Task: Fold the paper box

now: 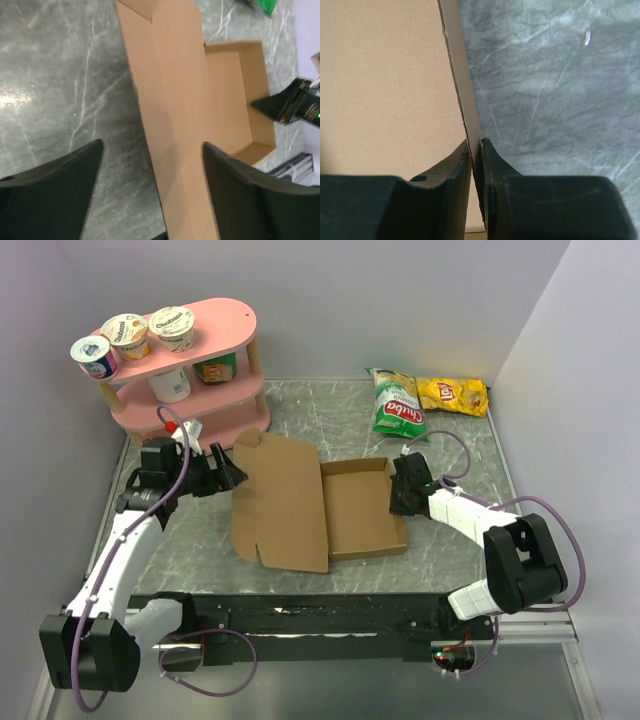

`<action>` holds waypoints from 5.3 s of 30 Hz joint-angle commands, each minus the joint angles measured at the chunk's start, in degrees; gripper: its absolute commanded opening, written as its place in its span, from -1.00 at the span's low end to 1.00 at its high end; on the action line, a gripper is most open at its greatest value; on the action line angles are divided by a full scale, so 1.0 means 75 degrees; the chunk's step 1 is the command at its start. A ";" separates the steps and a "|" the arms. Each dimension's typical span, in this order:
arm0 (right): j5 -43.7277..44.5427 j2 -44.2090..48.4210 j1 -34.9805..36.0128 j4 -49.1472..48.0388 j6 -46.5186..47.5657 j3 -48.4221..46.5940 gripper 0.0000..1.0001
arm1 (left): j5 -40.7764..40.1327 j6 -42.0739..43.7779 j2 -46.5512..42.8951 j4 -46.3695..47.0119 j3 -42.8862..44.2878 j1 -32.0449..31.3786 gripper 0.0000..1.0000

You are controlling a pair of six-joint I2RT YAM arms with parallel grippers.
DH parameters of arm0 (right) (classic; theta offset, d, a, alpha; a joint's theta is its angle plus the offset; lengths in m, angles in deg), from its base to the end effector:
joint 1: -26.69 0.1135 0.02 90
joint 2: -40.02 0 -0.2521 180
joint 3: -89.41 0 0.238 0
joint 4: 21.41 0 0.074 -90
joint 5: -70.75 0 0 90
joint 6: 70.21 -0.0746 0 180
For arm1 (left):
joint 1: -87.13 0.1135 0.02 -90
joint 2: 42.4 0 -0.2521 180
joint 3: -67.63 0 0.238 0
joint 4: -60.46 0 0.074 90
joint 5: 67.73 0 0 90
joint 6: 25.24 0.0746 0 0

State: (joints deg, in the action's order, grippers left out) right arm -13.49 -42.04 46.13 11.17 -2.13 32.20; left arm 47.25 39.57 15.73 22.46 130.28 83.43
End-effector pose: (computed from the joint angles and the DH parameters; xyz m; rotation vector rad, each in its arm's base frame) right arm 0.2674 0.0864 0.1383 0.0934 2.5702 0.1443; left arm 0.2397 -0.0471 0.2682 -0.1511 2.1855 -0.7583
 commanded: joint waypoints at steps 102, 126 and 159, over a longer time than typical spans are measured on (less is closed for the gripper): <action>-0.2996 0.3090 0.1485 -0.5537 0.3062 0.1908 -0.54 | -0.0072 0.5550 0.2398 -0.1439 0.3824 -0.4358 -0.98; -0.0090 0.4578 0.1838 -0.5280 0.4328 0.2986 -1.00 | -0.4619 0.1617 0.0256 0.2283 0.3030 -0.3949 0.92; -0.0721 0.4625 -0.0002 -0.5210 0.3906 0.2974 -1.00 | 0.0104 -0.0263 -0.0603 0.6833 -0.2856 -0.1721 0.63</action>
State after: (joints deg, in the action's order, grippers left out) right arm -18.84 -8.29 46.59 -28.52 26.68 54.58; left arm 45.67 36.68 9.96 66.13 106.52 70.82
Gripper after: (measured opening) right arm 0.018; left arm 0.838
